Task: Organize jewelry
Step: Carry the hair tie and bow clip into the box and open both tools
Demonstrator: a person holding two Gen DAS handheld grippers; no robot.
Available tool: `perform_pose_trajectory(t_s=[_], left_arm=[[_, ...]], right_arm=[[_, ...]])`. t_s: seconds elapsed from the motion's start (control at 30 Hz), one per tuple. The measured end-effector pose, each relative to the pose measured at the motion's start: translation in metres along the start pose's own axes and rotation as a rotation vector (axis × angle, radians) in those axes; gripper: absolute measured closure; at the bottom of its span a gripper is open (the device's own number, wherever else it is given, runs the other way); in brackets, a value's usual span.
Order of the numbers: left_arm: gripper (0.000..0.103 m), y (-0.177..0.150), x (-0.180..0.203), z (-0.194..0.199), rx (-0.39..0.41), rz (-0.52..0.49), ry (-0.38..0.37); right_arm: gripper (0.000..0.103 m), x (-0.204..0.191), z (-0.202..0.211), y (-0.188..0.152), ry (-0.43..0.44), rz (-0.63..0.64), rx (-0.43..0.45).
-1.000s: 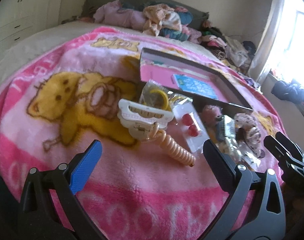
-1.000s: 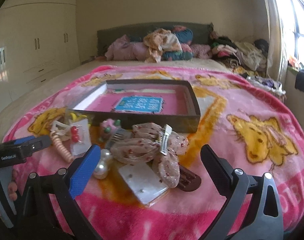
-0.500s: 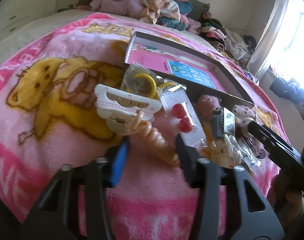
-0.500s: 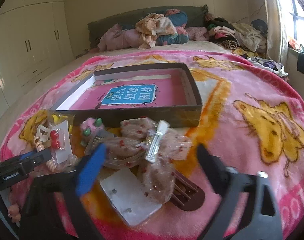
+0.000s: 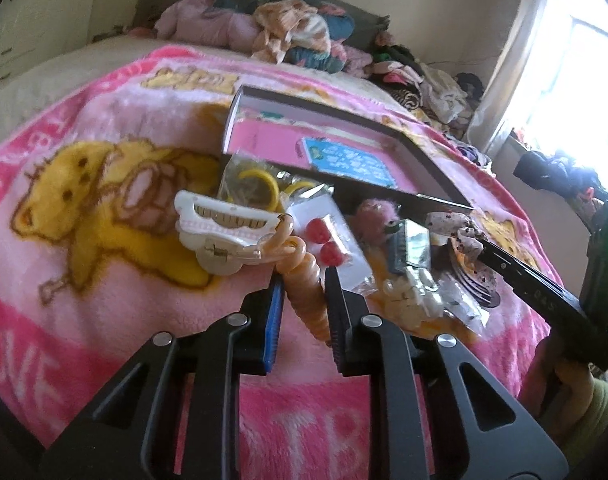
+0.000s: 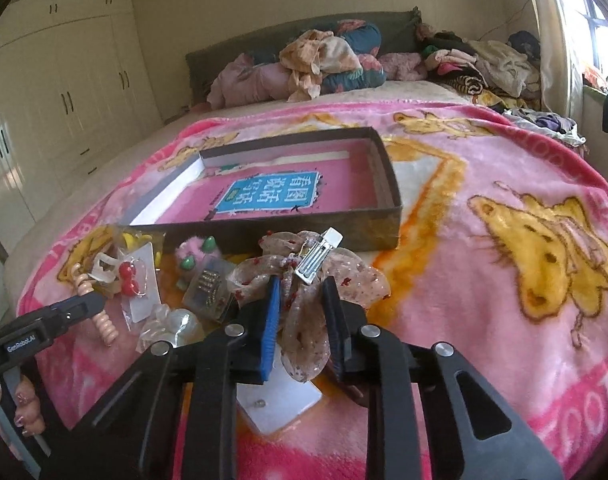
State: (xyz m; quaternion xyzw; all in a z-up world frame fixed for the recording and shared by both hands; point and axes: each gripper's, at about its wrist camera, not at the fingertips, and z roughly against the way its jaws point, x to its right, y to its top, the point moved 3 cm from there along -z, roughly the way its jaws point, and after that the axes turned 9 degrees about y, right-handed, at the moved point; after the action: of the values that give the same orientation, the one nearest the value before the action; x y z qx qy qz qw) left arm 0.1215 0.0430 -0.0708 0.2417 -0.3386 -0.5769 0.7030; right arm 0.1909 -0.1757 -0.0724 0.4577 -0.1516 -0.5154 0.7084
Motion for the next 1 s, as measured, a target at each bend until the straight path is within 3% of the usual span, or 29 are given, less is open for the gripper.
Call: perform_pose_trajectory(t_s=[0.27, 0.73, 1.0], left_arm=[[0.09, 0.022, 0.007, 0.016, 0.091, -0.044, 0.009], [0.089, 0.08, 0.014, -0.019, 0.119, -0.079, 0.031], [0.089, 0.099, 0.022, -0.045, 0.108, -0.102, 0.067]], right_arm=[[0.083, 0.009, 0.024, 0.012, -0.025, 0.012, 0.059], [0.083, 0.028, 0.01, 0.04, -0.026, -0.02, 0.062], [0.082, 0.023, -0.01, 0.061, 0.011, 0.03, 0.056]])
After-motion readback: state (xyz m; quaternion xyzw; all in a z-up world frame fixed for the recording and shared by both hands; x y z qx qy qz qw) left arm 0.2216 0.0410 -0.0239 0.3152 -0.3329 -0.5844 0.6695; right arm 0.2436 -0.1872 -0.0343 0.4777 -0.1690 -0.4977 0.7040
